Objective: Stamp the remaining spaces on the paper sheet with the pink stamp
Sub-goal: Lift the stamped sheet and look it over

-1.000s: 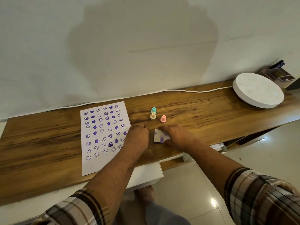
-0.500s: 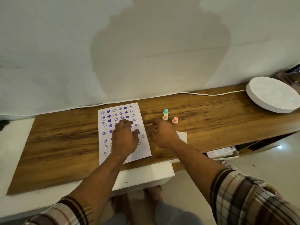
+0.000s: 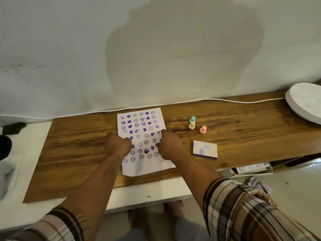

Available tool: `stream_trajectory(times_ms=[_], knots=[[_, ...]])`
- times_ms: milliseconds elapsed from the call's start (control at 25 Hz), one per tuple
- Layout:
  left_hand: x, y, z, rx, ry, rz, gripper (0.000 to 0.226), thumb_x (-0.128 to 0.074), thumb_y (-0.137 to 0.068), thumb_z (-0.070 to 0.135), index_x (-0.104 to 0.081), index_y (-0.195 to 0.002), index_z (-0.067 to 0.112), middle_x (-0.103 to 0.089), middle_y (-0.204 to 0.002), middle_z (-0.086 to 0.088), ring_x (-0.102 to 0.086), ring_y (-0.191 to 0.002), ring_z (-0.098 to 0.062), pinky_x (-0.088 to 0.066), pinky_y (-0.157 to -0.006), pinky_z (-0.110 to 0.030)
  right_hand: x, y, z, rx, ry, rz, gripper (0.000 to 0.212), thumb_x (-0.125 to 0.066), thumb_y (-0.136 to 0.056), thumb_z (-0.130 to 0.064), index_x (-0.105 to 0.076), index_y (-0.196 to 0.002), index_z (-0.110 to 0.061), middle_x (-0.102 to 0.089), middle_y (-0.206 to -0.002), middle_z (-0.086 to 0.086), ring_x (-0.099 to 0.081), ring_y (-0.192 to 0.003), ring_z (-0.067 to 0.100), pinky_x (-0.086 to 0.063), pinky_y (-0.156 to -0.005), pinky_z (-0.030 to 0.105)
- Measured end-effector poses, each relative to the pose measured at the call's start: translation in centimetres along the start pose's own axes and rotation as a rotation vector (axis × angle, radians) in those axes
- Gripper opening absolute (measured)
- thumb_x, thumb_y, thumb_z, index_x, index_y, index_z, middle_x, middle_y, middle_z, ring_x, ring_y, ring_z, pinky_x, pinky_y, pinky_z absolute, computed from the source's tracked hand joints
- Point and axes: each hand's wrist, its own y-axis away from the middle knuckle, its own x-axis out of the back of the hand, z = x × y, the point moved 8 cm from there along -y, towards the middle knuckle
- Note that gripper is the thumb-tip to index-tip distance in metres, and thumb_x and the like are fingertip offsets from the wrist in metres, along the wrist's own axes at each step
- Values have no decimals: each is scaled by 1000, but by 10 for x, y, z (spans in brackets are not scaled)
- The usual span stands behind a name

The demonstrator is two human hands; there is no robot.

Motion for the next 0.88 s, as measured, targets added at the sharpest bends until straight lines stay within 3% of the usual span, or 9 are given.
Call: stream_trajectory(times_ms=[160,280,400,480,600,680,800,880], knots=[[-6,6,-3,30,243,-27,10,-65,-93,15,-72,-100,15,-77,-110,-12,-68,-80,-28,-56,-70,-35,-1,3,10,-23,-153,5,55,-75,-96,-25,-54,-144,-11,-63,-141,11,-63,-123,31,-55,-98,41],[-1,15,13,-13,360,-98,4,-65,-97,24,-69,-96,23,-79,-99,-6,-75,-74,-24,-57,-59,-31,16,14,21,-74,-380,101,46,-66,-102,-25,-56,-146,-14,-63,-145,7,-61,-130,29,-53,-100,40],[21,31,43,-61,463,-189,4,-66,-98,26,-69,-100,26,-79,-98,-6,-78,-80,-29,-63,-67,-43,49,28,28,-125,-550,188,27,-54,-106,-22,-66,-131,-18,-73,-130,7,-69,-116,31,-59,-92,43],[44,48,66,-73,550,-229,5,-66,-99,23,-70,-98,26,-80,-96,-6,-78,-81,-31,-63,-72,-47,75,37,25,-210,-739,168,34,-50,-106,-20,-61,-138,-16,-70,-134,11,-68,-117,34,-59,-96,52],[95,83,104,-151,639,-243,10,-67,-97,15,-74,-97,23,-82,-83,0,-79,-68,-23,-60,-55,-35,130,60,4,-214,-939,151,42,-54,-106,-25,-56,-147,-13,-65,-143,11,-65,-124,34,-57,-103,52],[137,111,126,-226,664,-207,11,-70,-94,13,-76,-93,22,-82,-79,2,-78,-66,-21,-59,-50,-30,169,81,-15,-161,-1048,171,38,-60,-106,-30,-63,-139,-12,-71,-133,8,-69,-118,32,-60,-97,51],[190,155,150,-316,661,-181,9,-71,-94,17,-77,-93,23,-82,-89,-4,-79,-77,-28,-61,-63,-36,220,119,-43,-68,-1199,213,14,-67,-103,-23,-77,-107,-15,-81,-110,6,-76,-99,27,-64,-72,39],[227,188,165,-370,690,-164,8,-71,-94,19,-77,-93,24,-82,-91,-5,-78,-80,-30,-62,-66,-39,258,151,-63,5,-1222,269,12,-68,-103,-21,-79,-98,-18,-83,-101,5,-78,-95,28,-63,-68,39]])
